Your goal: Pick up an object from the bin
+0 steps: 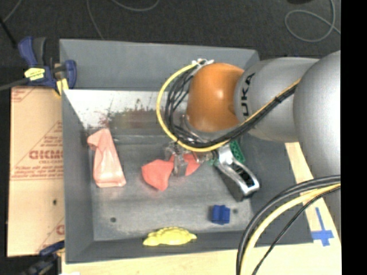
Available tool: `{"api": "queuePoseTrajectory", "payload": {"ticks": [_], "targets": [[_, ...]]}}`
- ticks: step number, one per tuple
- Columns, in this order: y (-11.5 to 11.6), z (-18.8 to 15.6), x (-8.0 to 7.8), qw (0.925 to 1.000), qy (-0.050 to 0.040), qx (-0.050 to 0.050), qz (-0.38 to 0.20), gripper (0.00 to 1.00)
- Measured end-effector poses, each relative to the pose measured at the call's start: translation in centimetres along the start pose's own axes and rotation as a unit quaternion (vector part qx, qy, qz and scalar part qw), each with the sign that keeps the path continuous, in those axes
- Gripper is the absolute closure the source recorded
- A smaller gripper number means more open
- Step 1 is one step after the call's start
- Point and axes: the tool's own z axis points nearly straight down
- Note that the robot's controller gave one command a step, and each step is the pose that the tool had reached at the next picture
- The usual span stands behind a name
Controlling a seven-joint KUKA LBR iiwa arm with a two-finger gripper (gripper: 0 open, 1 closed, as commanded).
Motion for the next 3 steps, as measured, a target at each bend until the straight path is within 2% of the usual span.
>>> {"api": "queuePoseTrajectory", "payload": {"ticks": [1, 3], "targets": [[-0.1, -1.9, -0.2, 1.0000, -0.0030, 0.001, 0.000, 1.00], [-0.1, -3.1, -0.3, 1.0000, -0.0053, 0.001, 0.001, 1.00]]}}
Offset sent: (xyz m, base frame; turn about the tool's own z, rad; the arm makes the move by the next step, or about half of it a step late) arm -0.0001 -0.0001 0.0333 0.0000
